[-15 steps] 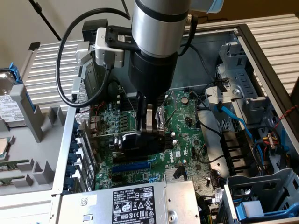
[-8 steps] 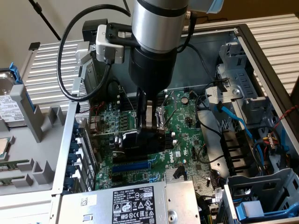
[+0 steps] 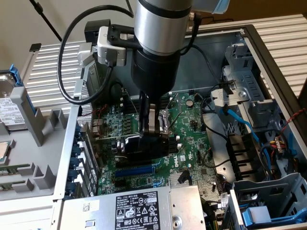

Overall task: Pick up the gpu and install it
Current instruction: 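Insert the gpu into the slot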

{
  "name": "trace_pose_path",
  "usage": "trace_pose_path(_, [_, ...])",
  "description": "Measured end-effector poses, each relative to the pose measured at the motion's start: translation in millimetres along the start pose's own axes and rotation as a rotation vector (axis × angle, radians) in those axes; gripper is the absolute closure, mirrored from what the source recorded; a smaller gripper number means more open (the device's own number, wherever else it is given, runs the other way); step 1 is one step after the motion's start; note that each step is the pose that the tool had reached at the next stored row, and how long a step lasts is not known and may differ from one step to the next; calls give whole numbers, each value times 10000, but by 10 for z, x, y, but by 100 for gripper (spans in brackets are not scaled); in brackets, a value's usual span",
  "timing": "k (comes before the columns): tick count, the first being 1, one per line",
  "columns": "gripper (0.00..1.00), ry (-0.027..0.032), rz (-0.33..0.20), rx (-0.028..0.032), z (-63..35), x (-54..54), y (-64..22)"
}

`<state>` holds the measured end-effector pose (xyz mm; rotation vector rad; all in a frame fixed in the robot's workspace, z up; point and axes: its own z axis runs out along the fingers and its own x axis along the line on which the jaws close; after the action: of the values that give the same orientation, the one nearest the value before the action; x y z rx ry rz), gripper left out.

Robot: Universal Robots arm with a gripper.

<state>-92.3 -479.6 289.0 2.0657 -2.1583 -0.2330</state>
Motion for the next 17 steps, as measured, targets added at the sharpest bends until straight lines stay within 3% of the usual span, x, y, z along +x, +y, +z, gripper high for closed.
trace_pose_path(17, [74,-5,85,-1,35,-17,31])
